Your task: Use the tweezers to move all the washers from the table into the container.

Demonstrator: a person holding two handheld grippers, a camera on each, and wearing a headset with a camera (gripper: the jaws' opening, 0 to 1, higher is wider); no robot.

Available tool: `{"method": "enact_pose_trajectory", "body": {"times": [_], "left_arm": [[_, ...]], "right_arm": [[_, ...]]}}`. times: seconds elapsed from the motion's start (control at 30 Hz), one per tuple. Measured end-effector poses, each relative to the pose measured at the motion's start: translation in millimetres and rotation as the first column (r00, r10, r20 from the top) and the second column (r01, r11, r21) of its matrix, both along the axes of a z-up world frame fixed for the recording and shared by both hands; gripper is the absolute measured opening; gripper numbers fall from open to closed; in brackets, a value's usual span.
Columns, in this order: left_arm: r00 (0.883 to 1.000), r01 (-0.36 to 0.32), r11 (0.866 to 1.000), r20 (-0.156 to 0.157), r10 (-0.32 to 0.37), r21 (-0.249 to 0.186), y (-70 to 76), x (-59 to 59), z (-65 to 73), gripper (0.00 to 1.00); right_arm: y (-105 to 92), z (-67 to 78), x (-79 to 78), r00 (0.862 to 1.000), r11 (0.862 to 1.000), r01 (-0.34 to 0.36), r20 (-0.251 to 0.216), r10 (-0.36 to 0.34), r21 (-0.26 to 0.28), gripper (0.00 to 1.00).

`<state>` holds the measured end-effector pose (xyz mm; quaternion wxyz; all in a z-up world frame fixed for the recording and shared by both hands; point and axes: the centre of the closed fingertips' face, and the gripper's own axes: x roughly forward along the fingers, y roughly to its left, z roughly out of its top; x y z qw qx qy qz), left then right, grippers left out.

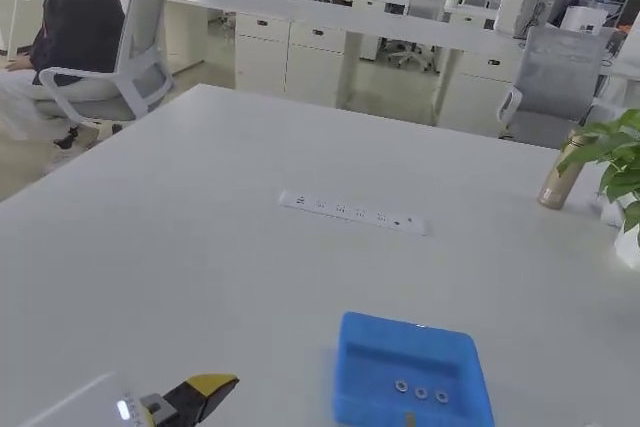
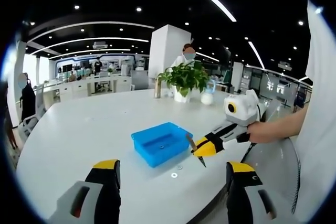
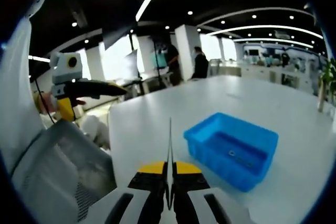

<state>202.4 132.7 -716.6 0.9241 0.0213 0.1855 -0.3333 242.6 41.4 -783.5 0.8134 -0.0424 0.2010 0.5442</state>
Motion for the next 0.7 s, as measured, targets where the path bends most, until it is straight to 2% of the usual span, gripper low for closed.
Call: {"method": "enact_pose_trajectory", "body": {"times": [0.07,0.2,0.27,0.33,0.4,0.5,0.53,0.6,0.63,0.7], "left_arm": [[1.0,0.016,1.0,0.0,-0.016,-0.012,-3.0,-0.3,1.1,0.79],[0.994,0.11,0.992,0.001,-0.11,-0.055,-19.4,-1.9,7.7,0.54],[0.992,0.125,0.991,0.009,-0.124,-0.05,-24.1,1.0,9.4,0.46],[0.987,0.162,0.986,0.009,-0.162,-0.048,-32.7,3.6,9.8,0.43],[0.98,0.201,0.979,0.005,-0.201,-0.04,-39.5,6.1,8.7,0.4],[0.955,0.297,0.954,0.001,-0.297,-0.042,-49.9,4.6,9.9,0.26],[0.95,0.312,0.948,-0.001,-0.312,-0.06,-51.8,4.2,12.4,0.21],[0.934,0.353,0.926,-0.007,-0.357,-0.136,-58.1,0.4,21.7,0.06],[0.931,0.36,0.922,-0.009,-0.365,-0.145,-58.3,1.0,23.4,0.02],[0.927,0.369,0.922,-0.023,-0.374,-0.115,-57.2,3.8,18.7,0.02]], "right_arm": [[6.9,4.7,-7.3,0.999,0.999,-0.041,0.011,0.04,0.012,0.01],[19.0,14.9,-21.2,0.995,0.994,-0.098,0.033,0.097,0.037,0.01],[24.3,21.3,-27.7,0.991,0.991,-0.127,0.043,0.125,0.052,0.01],[28.1,26.7,-33.5,0.987,0.985,-0.158,0.048,0.155,0.064,0.01],[32.3,34.3,-40.6,0.98,0.977,-0.195,0.053,0.191,0.084,0.01],[36.0,45.7,-48.1,0.97,0.965,-0.238,0.072,0.231,0.108,0.02],[35.9,46.6,-48.8,0.968,0.963,-0.247,0.073,0.24,0.109,0.02],[37.0,48.4,-51.5,0.962,0.958,-0.267,0.081,0.26,0.101,0.02],[37.4,48.7,-52.9,0.959,0.956,-0.278,0.085,0.27,0.098,0.02],[37.7,48.1,-53.6,0.955,0.951,-0.292,0.08,0.284,0.105,0.02]]}}
